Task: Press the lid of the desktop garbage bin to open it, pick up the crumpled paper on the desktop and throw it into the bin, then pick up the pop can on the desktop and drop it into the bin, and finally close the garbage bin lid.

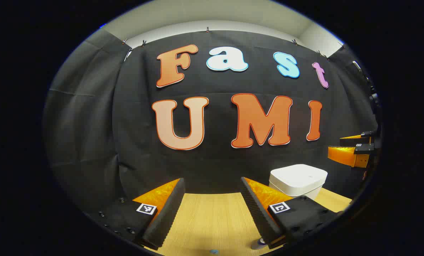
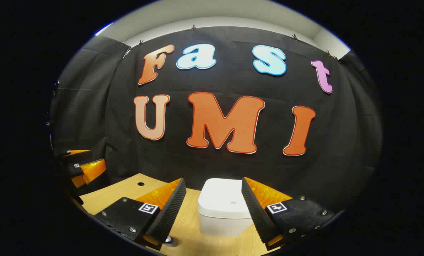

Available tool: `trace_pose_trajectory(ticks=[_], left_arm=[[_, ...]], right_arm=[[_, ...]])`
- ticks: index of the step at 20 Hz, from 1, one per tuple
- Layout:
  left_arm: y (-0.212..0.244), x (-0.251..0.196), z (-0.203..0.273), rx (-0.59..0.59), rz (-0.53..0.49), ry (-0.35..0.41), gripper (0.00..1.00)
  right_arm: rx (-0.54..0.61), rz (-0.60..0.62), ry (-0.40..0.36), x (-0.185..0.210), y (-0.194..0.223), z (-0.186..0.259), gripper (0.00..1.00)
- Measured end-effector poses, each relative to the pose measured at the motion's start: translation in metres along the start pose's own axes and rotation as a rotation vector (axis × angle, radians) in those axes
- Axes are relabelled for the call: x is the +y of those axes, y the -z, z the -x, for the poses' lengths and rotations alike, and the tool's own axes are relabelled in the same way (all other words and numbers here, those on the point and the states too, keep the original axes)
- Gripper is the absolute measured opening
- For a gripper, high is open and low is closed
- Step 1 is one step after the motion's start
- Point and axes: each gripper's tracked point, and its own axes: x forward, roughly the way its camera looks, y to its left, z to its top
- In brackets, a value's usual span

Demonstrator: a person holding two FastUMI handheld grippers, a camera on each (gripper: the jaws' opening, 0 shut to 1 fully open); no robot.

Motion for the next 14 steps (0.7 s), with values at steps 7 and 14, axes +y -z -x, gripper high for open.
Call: trace_pose_trajectory(ticks=[7,14], left_arm=[[-0.007,0.0,0.007,-0.017,-0.027,-0.015,1.0],[-0.005,-0.006,0.006,-0.01,-0.039,-0.024,1.0]], right_arm=[[0.008,0.0,-0.022,0.001,0.0,-0.006,0.95],[0.017,-0.007,-0.048,-0.003,0.003,-0.014,0.87]])
